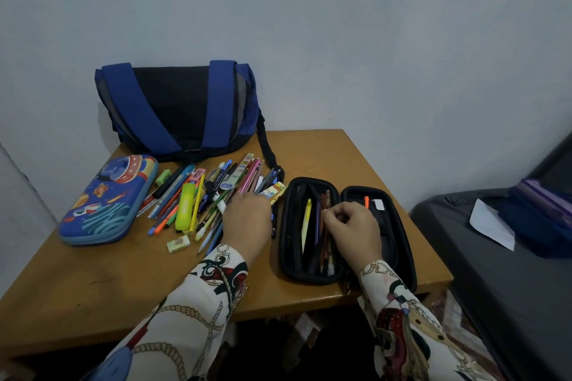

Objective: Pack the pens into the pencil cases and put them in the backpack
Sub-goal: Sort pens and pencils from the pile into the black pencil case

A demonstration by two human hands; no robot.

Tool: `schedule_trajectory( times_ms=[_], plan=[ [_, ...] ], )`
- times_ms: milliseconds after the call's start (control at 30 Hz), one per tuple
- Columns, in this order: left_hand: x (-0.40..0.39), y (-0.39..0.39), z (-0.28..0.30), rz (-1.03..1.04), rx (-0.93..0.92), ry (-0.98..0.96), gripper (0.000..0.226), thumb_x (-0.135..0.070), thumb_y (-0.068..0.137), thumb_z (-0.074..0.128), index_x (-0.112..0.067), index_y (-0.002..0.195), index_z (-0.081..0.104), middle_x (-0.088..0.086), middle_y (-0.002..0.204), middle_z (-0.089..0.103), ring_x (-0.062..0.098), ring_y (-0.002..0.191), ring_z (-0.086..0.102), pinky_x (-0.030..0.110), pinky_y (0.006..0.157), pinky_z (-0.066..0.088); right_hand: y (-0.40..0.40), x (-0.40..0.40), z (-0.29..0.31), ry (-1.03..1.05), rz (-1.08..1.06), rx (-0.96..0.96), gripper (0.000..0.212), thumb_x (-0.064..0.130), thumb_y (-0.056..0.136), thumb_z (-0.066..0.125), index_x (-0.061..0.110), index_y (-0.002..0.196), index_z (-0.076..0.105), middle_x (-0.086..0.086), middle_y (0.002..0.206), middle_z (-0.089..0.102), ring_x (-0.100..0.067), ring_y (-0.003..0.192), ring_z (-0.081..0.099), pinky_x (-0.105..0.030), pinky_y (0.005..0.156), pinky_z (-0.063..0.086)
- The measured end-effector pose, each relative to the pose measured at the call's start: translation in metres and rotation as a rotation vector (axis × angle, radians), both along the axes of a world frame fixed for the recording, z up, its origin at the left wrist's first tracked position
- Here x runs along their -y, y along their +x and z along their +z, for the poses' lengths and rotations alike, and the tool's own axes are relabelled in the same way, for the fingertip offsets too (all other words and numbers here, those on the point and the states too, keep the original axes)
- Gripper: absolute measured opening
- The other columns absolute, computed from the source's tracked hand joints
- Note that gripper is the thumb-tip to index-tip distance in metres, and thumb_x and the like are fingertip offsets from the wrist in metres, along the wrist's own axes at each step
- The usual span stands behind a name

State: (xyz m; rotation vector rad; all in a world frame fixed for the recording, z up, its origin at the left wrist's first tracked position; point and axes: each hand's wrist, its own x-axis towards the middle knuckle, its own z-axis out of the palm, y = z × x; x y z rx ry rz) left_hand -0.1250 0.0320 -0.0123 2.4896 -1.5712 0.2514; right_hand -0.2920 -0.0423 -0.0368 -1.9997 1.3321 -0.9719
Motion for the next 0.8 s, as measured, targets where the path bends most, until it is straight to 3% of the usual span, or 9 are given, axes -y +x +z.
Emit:
schedule_trajectory(
  times_ms=[100,200,267,367,433,500,667,800],
  plan=[
    [0.001,0.002,0.002,-0.001,-0.045,-0.018,0.017,-0.012,0.095,0.051,-0.006,0.100,0.065,0.009,0.096,0.065,0.028,0.097,0.059,0.034,0.075,0.050,0.000,0.000,0.000,0.002,-0.003,-0.005,0.027,0.028,0.089,0.064,0.019,0.064,0.062,0.003,0.068,0.057,-0.014,0.074,0.055,-0.050,0.086,0.049],
    [0.003,0.004,0.009,0.014,-0.172,-0.123,0.025,-0.020,0.096,0.050,-0.006,0.077,0.059,0.003,0.067,0.052,0.025,0.073,0.058,0.032,0.057,0.042,0.000,-0.001,0.000,-0.004,-0.004,-0.004,0.027,0.027,0.089,0.064,0.018,0.063,0.062,0.003,0.068,0.057,-0.014,0.074,0.055,-0.050,0.086,0.049],
    [0.005,0.002,0.015,0.001,-0.320,-0.220,0.029,-0.023,0.096,0.049,-0.005,0.074,0.056,0.001,0.059,0.046,0.021,0.057,0.050,0.031,0.050,0.035,0.000,0.000,0.000,-0.005,-0.001,-0.004,0.027,0.027,0.089,0.064,0.018,0.063,0.062,0.003,0.068,0.057,-0.015,0.074,0.054,-0.049,0.085,0.049],
    [0.009,-0.007,0.025,-0.039,-0.605,-0.360,0.027,-0.026,0.097,0.052,-0.009,0.076,0.058,0.002,0.062,0.055,0.016,0.057,0.052,0.030,0.052,0.038,0.000,0.000,0.000,-0.003,0.002,-0.003,0.028,0.026,0.088,0.064,0.017,0.062,0.061,0.002,0.068,0.057,-0.016,0.074,0.055,-0.049,0.085,0.049],
    [0.013,-0.017,0.026,-0.050,-0.714,-0.416,0.033,-0.025,0.096,0.056,-0.013,0.065,0.055,-0.002,0.054,0.050,0.012,0.050,0.048,0.026,0.051,0.039,0.000,0.000,0.000,-0.007,-0.002,-0.001,0.028,0.026,0.088,0.064,0.018,0.062,0.061,0.002,0.068,0.057,-0.015,0.074,0.055,-0.049,0.085,0.049],
    [0.015,-0.027,0.023,-0.058,-0.739,-0.428,0.038,-0.025,0.095,0.057,-0.016,0.059,0.051,-0.003,0.049,0.046,0.012,0.046,0.046,0.027,0.057,0.046,0.000,0.000,-0.001,-0.012,-0.005,0.001,0.027,0.027,0.088,0.064,0.019,0.061,0.061,0.002,0.068,0.058,-0.015,0.074,0.055,-0.049,0.085,0.049],
    [0.015,-0.044,0.007,-0.073,-0.727,-0.372,0.027,-0.026,0.097,0.055,-0.007,0.079,0.063,0.003,0.060,0.057,0.016,0.054,0.054,0.032,0.055,0.046,0.000,0.001,-0.002,-0.015,-0.007,0.000,0.027,0.027,0.087,0.064,0.020,0.061,0.061,0.002,0.068,0.058,-0.015,0.074,0.055,-0.049,0.084,0.049],
    [0.013,-0.049,0.001,-0.095,-0.643,-0.328,0.029,-0.025,0.096,0.054,-0.003,0.079,0.062,0.011,0.065,0.059,0.024,0.057,0.055,0.037,0.056,0.047,0.001,0.001,-0.002,-0.021,-0.005,-0.001,0.028,0.027,0.088,0.065,0.021,0.061,0.060,0.003,0.068,0.057,-0.014,0.074,0.054,-0.049,0.084,0.049]
  ],
)
